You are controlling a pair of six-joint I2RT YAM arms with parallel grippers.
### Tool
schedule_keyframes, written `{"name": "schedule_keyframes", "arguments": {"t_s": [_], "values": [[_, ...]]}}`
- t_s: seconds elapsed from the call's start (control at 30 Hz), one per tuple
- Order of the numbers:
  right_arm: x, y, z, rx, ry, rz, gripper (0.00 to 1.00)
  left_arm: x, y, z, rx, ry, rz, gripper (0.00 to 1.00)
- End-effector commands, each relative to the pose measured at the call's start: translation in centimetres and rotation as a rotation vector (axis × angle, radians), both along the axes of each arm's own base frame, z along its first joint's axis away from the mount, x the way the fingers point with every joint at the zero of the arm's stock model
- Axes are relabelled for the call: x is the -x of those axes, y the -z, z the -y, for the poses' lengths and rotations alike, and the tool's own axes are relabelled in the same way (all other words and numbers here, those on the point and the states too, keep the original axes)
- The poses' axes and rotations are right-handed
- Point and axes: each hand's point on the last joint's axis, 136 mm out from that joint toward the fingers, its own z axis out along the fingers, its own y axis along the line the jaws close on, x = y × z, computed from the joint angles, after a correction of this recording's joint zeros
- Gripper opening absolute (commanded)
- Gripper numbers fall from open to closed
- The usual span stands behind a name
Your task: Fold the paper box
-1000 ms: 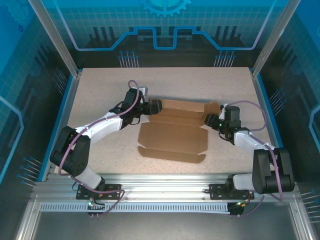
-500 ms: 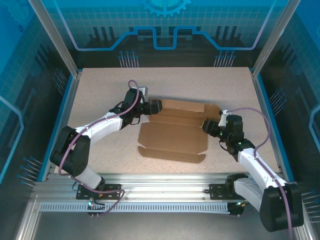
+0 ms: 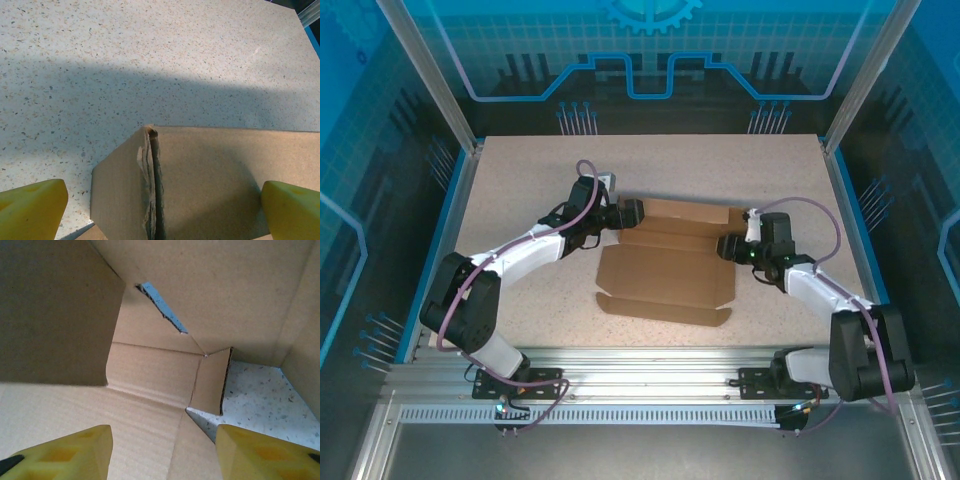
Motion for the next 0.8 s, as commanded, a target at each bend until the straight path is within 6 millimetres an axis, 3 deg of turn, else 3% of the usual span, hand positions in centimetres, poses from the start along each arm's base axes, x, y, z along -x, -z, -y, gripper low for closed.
{"name": "schedule_keyframes", "arguments": {"t_s": [0.0,0.4,0.77], "values": [[-1.6,-0.8,0.2,0.009,0.019,0.028,0.58,0.8,0.9,-0.4,-0.043,0.003,-0.050,0.99],[-2.8,1.7,0.0,-0.007,0.095,-0.061,0.58,0.8,1.0,-0.5,-0.047,0.000,-0.053,0.99],[-3.1,1.0,-3.1,-0.061,0.011,-0.010,0.56,0.8,1.0,-0.4,-0.042,0.004,-0.053,0.99]]}}
